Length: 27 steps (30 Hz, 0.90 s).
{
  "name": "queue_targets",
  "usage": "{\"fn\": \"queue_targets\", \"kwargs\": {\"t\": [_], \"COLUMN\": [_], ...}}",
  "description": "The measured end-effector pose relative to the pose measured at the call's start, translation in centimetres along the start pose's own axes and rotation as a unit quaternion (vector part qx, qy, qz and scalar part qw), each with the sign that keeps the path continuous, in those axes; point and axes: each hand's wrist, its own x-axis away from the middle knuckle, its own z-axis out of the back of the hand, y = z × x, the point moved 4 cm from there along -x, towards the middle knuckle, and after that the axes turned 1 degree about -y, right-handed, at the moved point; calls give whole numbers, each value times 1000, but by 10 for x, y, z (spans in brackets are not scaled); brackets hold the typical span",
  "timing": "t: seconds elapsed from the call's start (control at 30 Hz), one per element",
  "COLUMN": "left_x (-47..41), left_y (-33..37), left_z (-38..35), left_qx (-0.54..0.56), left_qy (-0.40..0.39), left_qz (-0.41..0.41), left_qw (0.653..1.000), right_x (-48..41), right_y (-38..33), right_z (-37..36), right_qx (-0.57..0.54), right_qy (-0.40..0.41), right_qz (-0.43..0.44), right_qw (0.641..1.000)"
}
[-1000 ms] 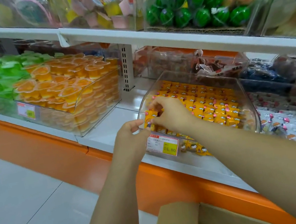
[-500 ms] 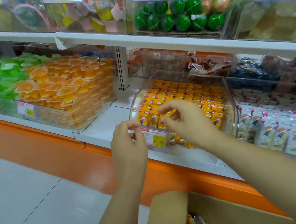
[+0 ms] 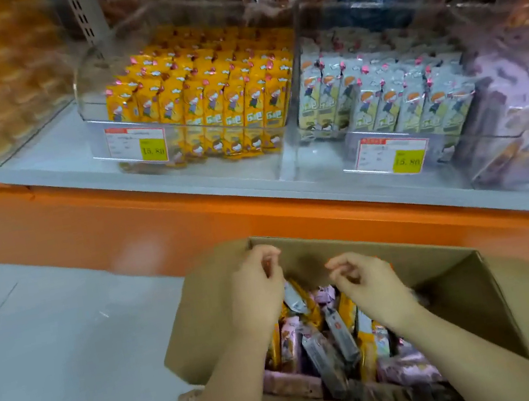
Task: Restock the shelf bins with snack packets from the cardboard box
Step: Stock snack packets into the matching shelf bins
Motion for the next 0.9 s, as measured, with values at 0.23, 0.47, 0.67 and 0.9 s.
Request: {"fn": "queue_targets", "kwargs": {"t": [0.23, 0.47, 0.67, 0.9], "left_x": [-4, 4, 15, 37], "left_y": [-35, -51, -54, -59], "left_z": [-64, -93, -103, -130], "left_qx": [-83, -207, -302, -329], "left_qy": [-140, -256, -283, -346], "left_qz": [71, 63, 48, 66], "left_qw": [984, 942, 909, 876], "right_x": [18, 18, 18, 26], "right_y": [105, 126, 134, 136], "right_z": [-38, -66, -71, -71], "right_qx": [51, 114, 64, -102], "right_qy": [-135, -148, -190, -230], "right_qz": [-137, -158, -185, -207], "right_qw": [980, 970, 962, 945]}}
